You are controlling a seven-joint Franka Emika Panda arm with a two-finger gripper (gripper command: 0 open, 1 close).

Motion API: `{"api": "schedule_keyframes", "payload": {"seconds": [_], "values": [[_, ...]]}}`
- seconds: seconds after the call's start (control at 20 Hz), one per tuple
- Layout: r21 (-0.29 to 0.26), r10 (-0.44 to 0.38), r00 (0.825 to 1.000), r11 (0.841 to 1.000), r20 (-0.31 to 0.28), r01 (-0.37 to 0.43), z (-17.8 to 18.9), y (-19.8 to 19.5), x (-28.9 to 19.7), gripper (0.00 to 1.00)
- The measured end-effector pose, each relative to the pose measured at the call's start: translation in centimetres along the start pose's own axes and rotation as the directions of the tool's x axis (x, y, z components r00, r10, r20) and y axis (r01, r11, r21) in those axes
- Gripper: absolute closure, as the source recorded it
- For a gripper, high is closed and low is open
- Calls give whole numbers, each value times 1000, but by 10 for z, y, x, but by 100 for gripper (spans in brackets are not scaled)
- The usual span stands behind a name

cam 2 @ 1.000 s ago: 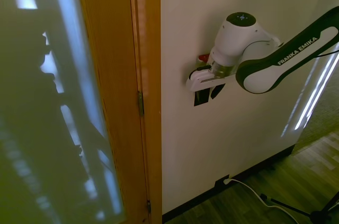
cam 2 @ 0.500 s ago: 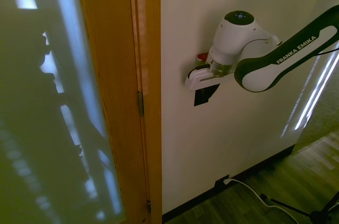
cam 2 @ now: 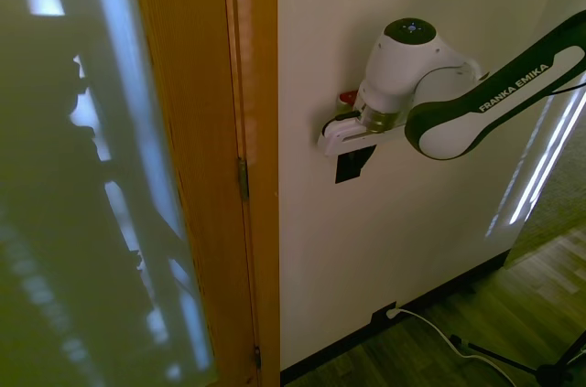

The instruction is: Turn on the light

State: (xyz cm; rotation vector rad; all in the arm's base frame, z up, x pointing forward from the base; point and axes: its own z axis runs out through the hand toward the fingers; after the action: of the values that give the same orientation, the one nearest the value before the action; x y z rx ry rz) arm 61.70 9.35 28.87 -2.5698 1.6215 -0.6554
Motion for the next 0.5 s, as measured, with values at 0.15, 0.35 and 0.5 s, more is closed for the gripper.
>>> {"api": "schedule_keyframes", "payload": {"seconds": [0.15,0.35,0.5], "values": [[17,13,1000,1000,-14,-13,-14,-4,4,100],[43,31,999,999,-41,-29,-39,-1,18,100],[52,48,997,998,-59,-45,-52,9,29,100]]}}
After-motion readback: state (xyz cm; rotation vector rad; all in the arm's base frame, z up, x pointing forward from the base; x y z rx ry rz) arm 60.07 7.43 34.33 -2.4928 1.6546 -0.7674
